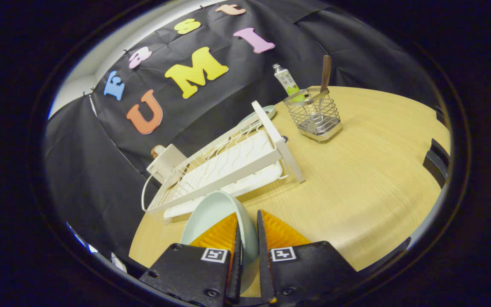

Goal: Take the plate from the dish rack, then take the spoon from the basket and place it into the plate.

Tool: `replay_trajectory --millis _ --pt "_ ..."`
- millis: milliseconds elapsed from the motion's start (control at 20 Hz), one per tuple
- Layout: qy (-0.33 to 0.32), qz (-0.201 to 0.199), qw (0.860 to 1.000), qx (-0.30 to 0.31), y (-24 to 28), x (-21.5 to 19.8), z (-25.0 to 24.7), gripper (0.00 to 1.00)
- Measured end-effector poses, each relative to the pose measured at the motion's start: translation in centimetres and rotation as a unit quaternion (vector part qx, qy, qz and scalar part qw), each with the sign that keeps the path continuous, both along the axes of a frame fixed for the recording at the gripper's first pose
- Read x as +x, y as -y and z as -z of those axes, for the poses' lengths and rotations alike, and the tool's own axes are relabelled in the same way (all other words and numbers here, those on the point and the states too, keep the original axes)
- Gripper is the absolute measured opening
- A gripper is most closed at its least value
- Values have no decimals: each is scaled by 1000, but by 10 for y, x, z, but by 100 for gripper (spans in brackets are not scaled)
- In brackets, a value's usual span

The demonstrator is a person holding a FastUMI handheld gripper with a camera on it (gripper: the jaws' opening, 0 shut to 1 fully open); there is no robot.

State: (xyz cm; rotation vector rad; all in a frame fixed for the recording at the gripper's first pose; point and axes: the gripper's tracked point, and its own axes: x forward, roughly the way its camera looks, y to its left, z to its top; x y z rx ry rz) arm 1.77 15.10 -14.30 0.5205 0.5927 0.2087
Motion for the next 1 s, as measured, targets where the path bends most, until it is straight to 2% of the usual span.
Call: replay_trajectory --millis 50,100,250,550,700,1000 --pt "2 4 1000 -5 4 7 3 24" --pt "5 4 1000 -6 5 12 4 33" --pt "28 14 999 -27 14 14 -6 46" --pt "127 42 983 -128 53 9 -52 90" --pt "170 68 967 -176 85 2 -76 99" --pt "198 122 944 -234 162 7 -96 100"
